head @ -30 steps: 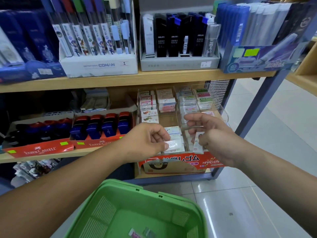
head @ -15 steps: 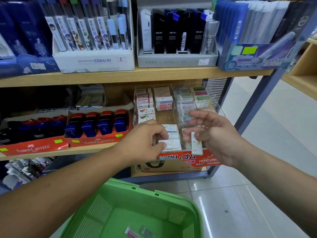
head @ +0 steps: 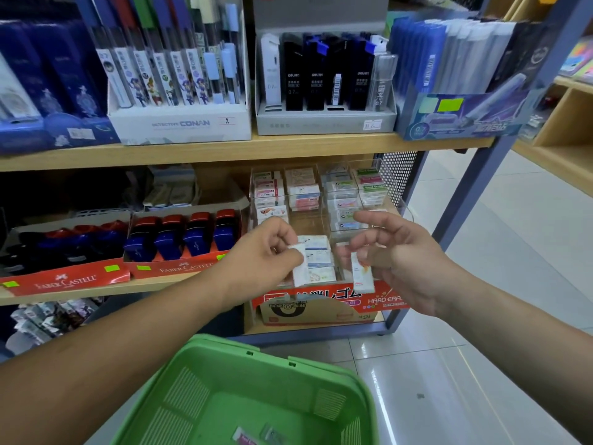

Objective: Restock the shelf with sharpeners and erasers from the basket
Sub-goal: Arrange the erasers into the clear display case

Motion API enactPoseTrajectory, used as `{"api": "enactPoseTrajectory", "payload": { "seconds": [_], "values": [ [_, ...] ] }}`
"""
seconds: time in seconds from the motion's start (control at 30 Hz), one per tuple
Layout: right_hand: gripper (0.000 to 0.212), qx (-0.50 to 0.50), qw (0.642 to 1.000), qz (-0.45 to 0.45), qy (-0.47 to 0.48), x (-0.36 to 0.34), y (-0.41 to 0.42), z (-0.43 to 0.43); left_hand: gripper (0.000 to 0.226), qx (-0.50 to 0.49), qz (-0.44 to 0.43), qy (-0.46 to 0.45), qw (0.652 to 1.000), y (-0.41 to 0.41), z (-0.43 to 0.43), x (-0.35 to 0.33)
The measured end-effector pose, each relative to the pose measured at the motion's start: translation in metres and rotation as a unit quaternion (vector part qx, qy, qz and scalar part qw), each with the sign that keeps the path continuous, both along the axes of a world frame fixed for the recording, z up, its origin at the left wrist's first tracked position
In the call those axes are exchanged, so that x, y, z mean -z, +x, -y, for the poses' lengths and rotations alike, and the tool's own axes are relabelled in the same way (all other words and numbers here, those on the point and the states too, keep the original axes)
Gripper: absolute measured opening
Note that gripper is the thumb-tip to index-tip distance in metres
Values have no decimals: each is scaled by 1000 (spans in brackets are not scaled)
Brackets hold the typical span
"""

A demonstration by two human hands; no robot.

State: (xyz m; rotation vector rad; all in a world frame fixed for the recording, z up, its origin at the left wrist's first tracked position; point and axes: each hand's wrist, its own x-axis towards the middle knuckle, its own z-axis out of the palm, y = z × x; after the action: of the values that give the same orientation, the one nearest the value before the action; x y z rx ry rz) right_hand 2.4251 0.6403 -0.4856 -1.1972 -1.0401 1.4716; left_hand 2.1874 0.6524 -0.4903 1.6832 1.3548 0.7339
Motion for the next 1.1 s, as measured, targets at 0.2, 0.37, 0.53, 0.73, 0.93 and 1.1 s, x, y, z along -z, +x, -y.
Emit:
{"api": "enactPoseTrajectory", "payload": {
  "seconds": [0.2, 0.37, 0.53, 0.73, 0.93, 1.1],
  "values": [
    [35, 85, 987, 126, 43, 3, 5, -2, 26, 24, 14, 23, 999, 8, 4, 3],
    [27, 102, 987, 122, 28, 8, 1, -4, 15, 27, -24, 24, 999, 15, 5, 10],
    [35, 101, 991, 83, 37, 9, -7, -6, 13, 14, -12, 30, 999, 10, 4, 12],
    [37, 104, 988, 95, 59, 10, -18, -6, 11, 9, -143, 121, 982, 5, -3, 23],
    [36, 111, 990, 42, 75, 4, -39, -12, 38, 31, -113, 164, 979, 11, 5, 9],
    [36, 50, 995, 2, 82, -1, -72, -20, 32, -17, -12, 144, 989, 2, 8, 1]
  ]
}}
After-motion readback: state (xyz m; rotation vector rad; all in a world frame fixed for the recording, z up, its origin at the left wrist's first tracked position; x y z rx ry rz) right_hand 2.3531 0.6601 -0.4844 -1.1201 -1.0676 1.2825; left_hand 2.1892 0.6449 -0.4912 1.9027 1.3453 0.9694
